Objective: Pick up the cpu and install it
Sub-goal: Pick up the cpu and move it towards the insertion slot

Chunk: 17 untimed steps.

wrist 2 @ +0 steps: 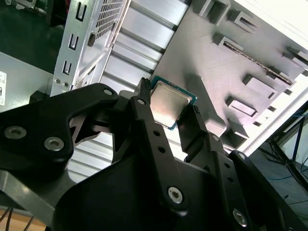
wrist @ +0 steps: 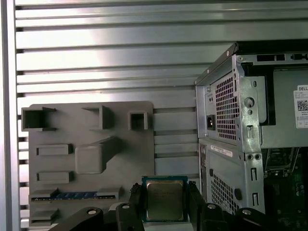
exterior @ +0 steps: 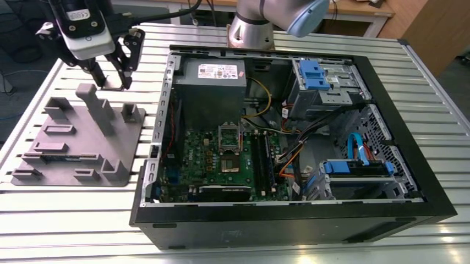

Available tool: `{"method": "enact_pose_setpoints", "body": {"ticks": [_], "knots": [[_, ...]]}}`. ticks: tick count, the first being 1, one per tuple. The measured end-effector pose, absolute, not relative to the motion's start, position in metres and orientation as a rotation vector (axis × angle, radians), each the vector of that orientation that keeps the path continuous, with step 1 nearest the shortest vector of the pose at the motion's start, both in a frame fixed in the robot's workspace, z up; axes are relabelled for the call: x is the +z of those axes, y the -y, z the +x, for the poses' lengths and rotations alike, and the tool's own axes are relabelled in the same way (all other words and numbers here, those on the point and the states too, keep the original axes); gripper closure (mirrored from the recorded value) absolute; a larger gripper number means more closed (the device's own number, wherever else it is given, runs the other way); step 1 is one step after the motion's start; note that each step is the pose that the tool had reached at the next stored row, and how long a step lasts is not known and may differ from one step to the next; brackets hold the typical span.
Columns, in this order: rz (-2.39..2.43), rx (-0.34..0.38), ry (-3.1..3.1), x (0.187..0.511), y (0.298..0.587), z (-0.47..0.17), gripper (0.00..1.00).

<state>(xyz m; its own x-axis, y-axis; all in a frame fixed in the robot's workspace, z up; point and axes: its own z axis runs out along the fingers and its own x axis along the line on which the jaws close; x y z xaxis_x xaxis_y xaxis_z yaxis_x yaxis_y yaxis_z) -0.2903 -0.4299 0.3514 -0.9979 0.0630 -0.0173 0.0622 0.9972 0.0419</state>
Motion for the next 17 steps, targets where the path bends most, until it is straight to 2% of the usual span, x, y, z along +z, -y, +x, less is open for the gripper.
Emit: {"method": "enact_pose_setpoints", "body": {"ticks": [17], "knots": [[0.098,0.065,-3.121,0.3514,0.4299,-0.2825,0.53]]}}
